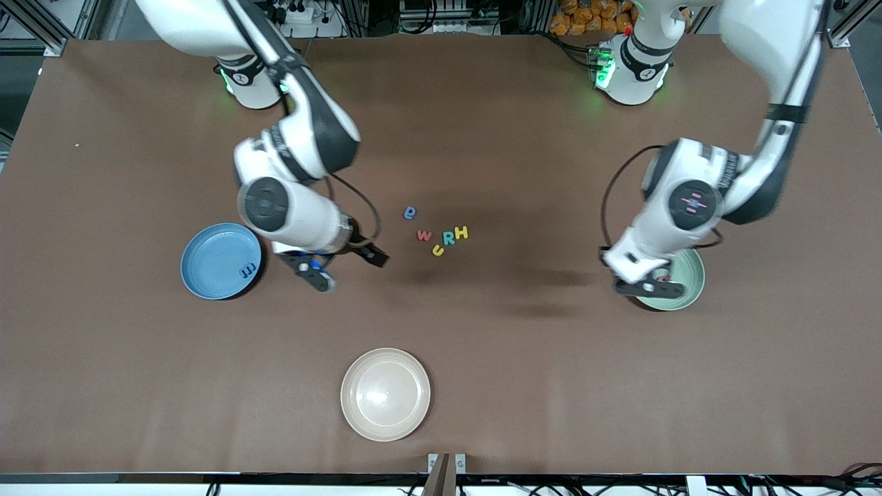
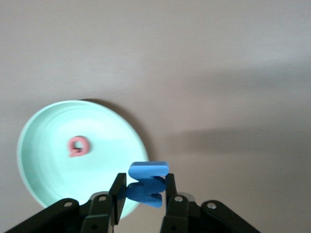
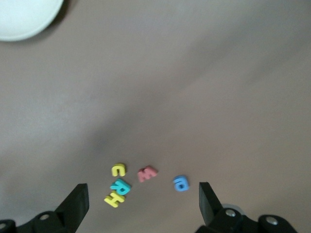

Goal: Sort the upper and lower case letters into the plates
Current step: 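Drop the W with the left gripper while the right gripper reaches the u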

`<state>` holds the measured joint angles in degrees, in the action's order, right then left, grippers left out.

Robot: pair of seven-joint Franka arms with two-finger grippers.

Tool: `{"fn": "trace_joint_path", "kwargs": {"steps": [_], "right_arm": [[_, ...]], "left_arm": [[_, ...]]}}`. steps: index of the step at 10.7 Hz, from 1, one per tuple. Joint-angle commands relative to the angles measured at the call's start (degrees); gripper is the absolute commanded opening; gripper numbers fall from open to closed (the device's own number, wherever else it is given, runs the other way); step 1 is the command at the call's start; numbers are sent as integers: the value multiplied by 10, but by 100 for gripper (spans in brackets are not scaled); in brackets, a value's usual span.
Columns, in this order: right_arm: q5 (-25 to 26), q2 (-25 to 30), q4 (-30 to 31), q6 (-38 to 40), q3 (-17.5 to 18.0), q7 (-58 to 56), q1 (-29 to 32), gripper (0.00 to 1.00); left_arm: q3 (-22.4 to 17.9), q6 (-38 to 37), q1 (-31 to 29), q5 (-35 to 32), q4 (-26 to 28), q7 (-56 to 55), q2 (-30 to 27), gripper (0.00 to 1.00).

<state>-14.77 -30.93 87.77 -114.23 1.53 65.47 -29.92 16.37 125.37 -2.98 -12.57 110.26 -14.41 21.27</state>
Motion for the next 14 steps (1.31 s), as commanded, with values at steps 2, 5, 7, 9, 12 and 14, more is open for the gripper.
{"fn": "trace_joint_path", "kwargs": {"steps": [2, 5, 7, 9, 12, 14], "right_arm": [[6, -79, -45, -88, -5, 91, -55, 100], [36, -120, -44, -134, -5, 101, -81, 100], [36, -145, -48, -160, -5, 130, -85, 100], [42, -162, -54, -162, -5, 136, -97, 100], [43, -198, -109, -156, -5, 152, -107, 100], [55, -209, -112, -158, -5, 155, -113, 100]], "left_arm": [[10, 2, -62, -11, 1, 25, 48, 0], [10, 5, -90, -12, 0, 25, 78, 47], [10, 2, -90, -12, -4, 25, 66, 100], [16, -2, -82, -11, -22, 19, 47, 100], [46, -25, -81, -11, -56, 16, 4, 100], [52, -74, -80, -12, -93, 16, -25, 100]]}}
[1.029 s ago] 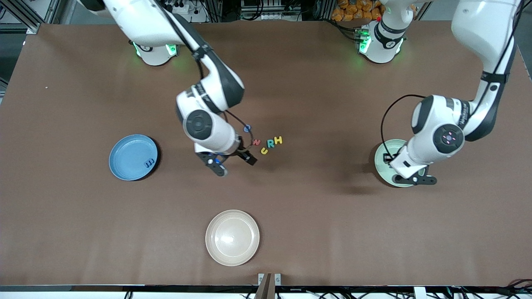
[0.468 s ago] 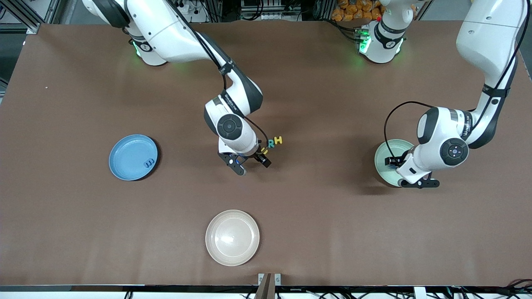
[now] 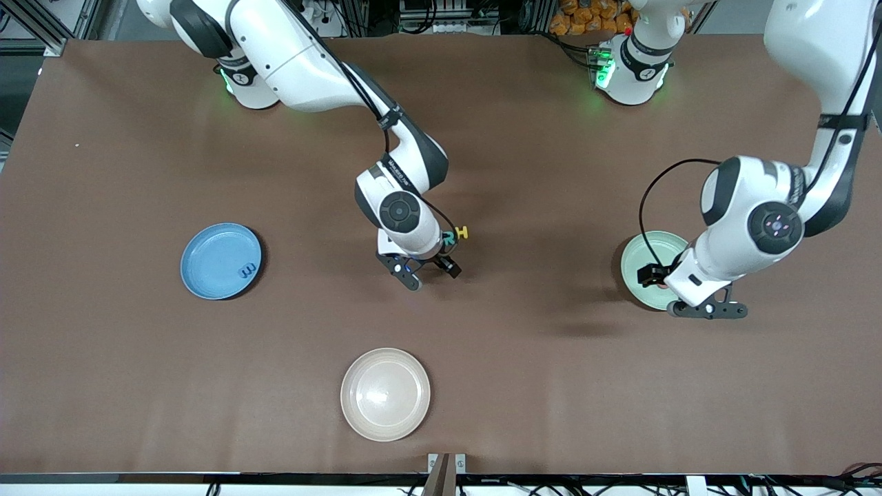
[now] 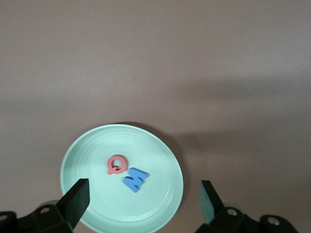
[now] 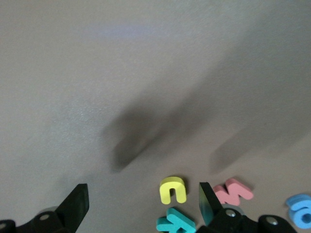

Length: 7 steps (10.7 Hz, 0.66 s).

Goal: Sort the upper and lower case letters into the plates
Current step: 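Grasp the yellow u with the right gripper while the left gripper withdraws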

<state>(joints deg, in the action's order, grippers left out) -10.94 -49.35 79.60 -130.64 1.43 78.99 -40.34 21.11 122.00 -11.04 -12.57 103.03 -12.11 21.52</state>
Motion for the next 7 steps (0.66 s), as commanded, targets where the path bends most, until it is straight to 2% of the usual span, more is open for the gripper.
{"fn": "trace_joint_path", "kwargs": {"steps": [1, 3, 7], "right_arm": [[19, -28, -30, 7, -4, 20, -9, 100], [14, -30, -30, 7, -3, 28, -9, 100], [12, -30, -29, 7, -2, 34, -9, 100]], "left_arm": [[16, -66, 1, -11, -44, -7, -38, 100], [26, -107, 1, -11, -74, -7, -57, 100], [57, -131, -1, -9, -85, -6, -103, 100]]}}
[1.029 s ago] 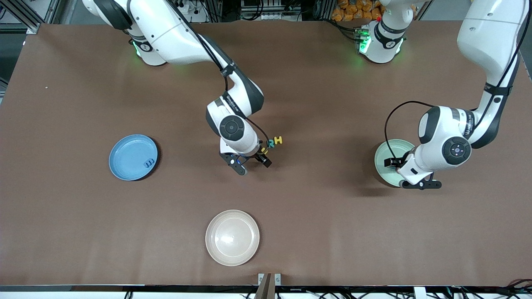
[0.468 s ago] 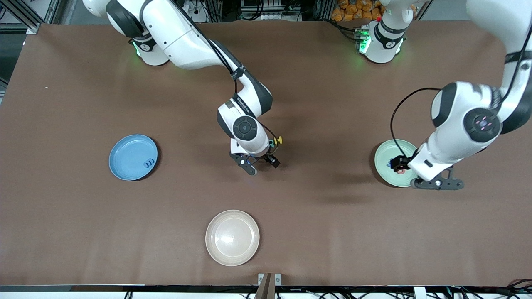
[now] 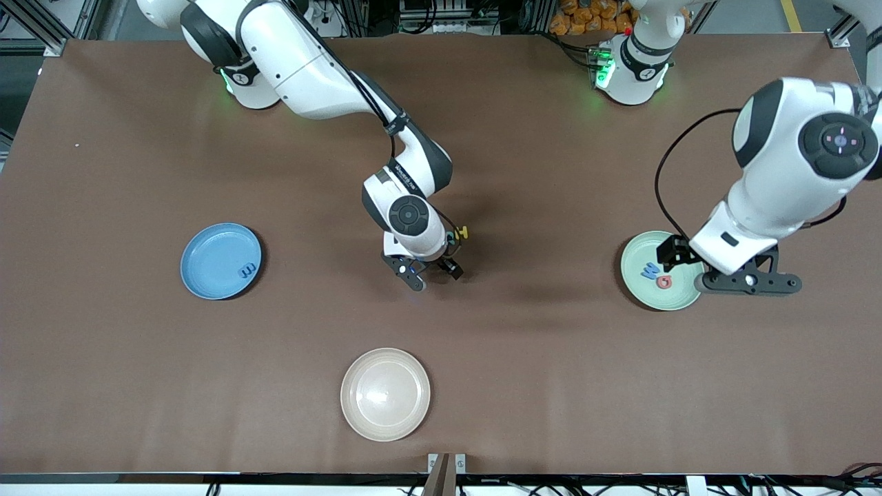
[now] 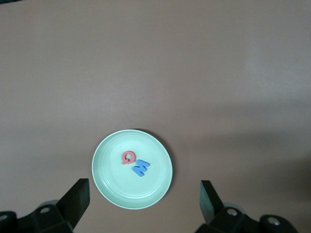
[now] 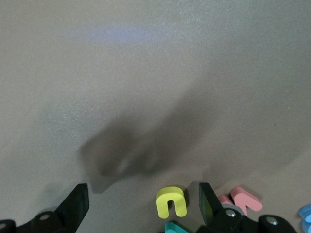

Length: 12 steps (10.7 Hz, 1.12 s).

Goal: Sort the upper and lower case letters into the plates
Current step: 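Grasp the yellow u with the right gripper while the left gripper withdraws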

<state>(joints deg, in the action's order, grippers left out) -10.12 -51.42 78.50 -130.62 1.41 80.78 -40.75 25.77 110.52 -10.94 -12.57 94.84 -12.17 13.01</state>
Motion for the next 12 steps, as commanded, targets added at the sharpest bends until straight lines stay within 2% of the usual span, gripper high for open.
{"fn": "trace_joint_path", "kwargs": {"steps": [1, 12], "right_arm": [[3, -10, -18, 7, -2, 17, -5, 100], [7, -10, -5, 0, 2, 22, -15, 100]], "left_arm": [[15, -19, -4, -3, -4, -6, -24, 100], [39, -36, -4, 19, -4, -7, -32, 100]]}}
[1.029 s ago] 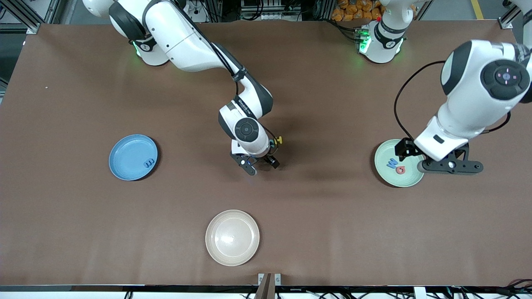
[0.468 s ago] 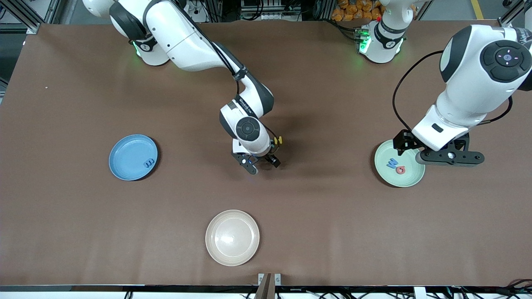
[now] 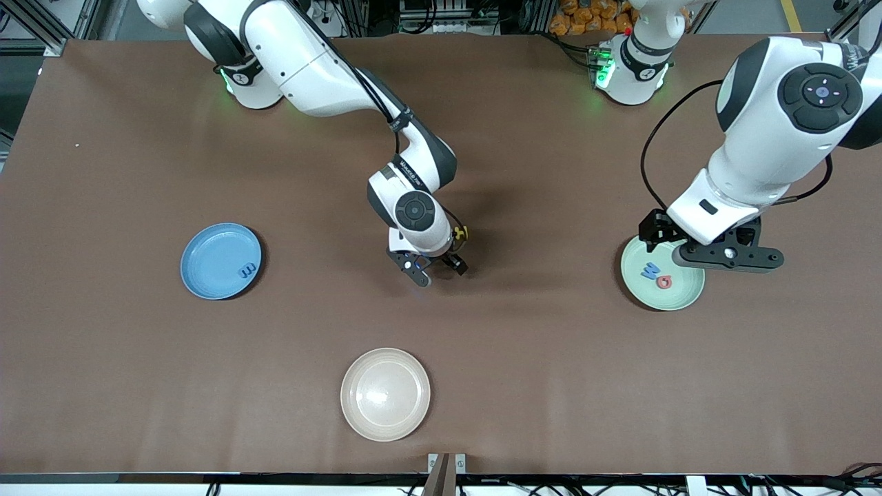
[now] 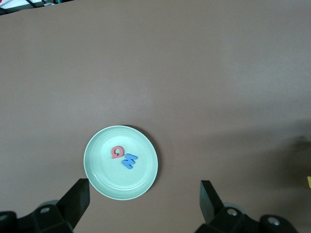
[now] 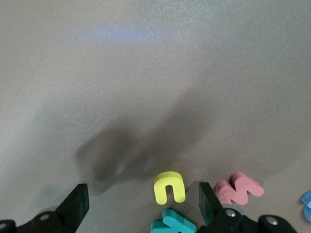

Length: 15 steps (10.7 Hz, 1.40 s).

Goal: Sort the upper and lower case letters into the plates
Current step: 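Grasp the yellow u with the right gripper while the left gripper withdraws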

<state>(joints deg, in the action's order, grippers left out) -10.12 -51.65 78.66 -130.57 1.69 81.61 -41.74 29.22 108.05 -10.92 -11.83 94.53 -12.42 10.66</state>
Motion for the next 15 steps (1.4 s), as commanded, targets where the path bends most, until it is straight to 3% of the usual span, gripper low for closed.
{"fn": "trace_joint_path", "kwargs": {"steps": [1, 3, 6, 11, 13, 15], "right_arm": [[8, -7, -5, 0, -1, 14, -5, 98], [8, -8, -5, 1, -1, 13, -5, 87], [7, -8, -5, 2, 0, 13, -5, 47], [6, -7, -4, 7, 0, 13, -3, 24], [5, -6, -5, 7, 0, 12, -3, 2], [5, 6, -6, 9, 1, 4, 7, 0]], "left_arm": [[5, -11, -2, 12, -1, -4, -8, 100], [5, -11, -2, 12, -1, -4, -8, 100], [14, -11, -2, 13, -2, -4, -8, 100], [27, -25, -2, 34, -18, -4, -8, 100], [37, -25, -2, 51, -18, -5, -8, 100], [55, -25, -1, 54, -18, -27, -6, 100]]}}
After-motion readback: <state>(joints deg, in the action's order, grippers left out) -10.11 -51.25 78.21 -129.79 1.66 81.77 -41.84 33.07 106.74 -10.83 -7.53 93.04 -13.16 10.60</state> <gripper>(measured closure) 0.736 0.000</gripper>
